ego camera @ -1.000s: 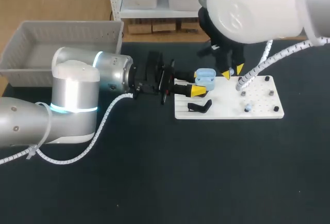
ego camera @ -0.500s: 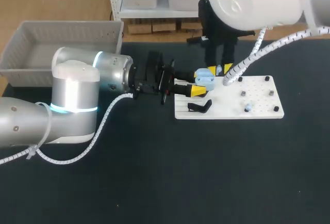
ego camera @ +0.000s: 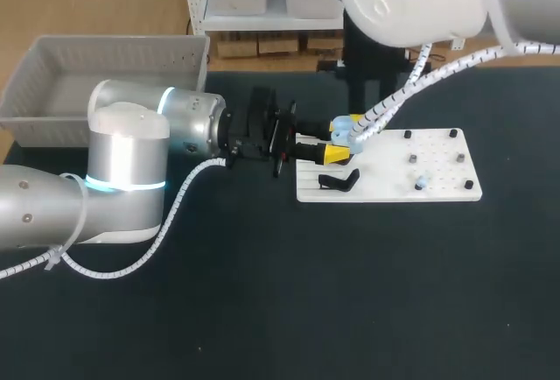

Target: Pick up each earbud case from the left stands, insert the matching earbuds, close the lid, and place the case in the box.

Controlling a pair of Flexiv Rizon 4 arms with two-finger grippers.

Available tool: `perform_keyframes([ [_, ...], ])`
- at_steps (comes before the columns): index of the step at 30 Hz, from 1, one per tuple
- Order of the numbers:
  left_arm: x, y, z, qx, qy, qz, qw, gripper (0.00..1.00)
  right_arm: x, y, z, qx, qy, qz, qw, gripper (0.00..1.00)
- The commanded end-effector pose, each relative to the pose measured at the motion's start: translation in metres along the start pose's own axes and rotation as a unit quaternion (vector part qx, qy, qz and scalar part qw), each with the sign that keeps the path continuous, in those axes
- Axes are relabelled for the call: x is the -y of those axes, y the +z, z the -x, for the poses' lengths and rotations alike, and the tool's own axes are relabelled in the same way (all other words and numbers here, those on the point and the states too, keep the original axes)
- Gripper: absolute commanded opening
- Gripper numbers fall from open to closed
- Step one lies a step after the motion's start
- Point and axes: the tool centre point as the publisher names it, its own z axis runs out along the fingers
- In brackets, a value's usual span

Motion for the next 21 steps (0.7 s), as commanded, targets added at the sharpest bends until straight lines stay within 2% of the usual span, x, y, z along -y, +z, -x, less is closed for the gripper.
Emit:
perform_keyframes([
  [1,0.0003,-0.0003,-0.0011,0.001,0.001,0.001,1.0,0.0,0.0023,0.0007,-0.0022,0.003,0.001,0.002,1.0,0.0],
  [5,-0.0002,0.0017,-0.0035,0.0,0.0,0.002,1.0,0.0,0.0023,0.0007,-0.0022,0.003,0.001,0.002,1.0,0.0],
  [11,0.0006,0.0051,-0.0091,-0.023,-0.001,0.008,1.0,0.0,0.0023,0.0007,-0.0022,0.003,0.001,0.002,1.0,0.0],
  [21,0.0001,0.0053,-0.0104,-0.025,-0.003,0.029,0.999,0.0,0.0021,0.0021,-0.0009,-0.001,0.012,0.01,1.0,0.0],
])
